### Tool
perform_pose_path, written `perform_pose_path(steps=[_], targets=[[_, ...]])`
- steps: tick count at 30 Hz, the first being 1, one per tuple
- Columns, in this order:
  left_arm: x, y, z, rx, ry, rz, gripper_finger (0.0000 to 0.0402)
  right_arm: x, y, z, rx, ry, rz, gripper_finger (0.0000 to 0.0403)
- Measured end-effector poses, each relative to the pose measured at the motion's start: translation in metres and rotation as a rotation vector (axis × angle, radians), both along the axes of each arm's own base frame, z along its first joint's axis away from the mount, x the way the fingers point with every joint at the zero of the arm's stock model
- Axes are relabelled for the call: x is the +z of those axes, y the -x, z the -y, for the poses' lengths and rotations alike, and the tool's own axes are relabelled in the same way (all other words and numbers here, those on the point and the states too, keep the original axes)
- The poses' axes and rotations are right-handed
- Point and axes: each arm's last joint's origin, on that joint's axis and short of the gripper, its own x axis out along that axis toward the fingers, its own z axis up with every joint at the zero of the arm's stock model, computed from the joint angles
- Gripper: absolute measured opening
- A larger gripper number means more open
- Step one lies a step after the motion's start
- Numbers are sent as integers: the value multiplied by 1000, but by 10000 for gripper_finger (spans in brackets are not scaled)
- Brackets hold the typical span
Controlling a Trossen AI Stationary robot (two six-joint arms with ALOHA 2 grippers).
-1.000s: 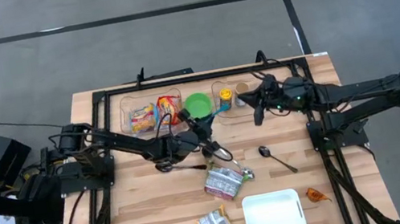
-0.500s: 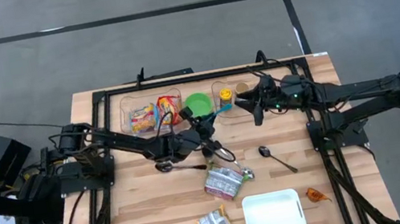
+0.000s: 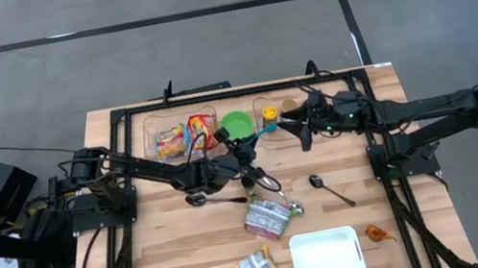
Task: Pick & Place Food Item
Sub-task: Put the blue serving spoon in the white bin
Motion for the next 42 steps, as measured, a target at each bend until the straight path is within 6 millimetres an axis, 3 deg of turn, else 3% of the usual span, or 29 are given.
perform_pose_path(steps=[10,31,42], targets=[[0,0,0,-5,13,7,24,-16,-21,-4,24,-2,-24,160],[-1,0,-3,7,30,21,25,-14,-21,-3,-36,-32,16,56],[-1,0,-5,17,32,24,26,-14,-21,-3,-36,-22,7,28]])
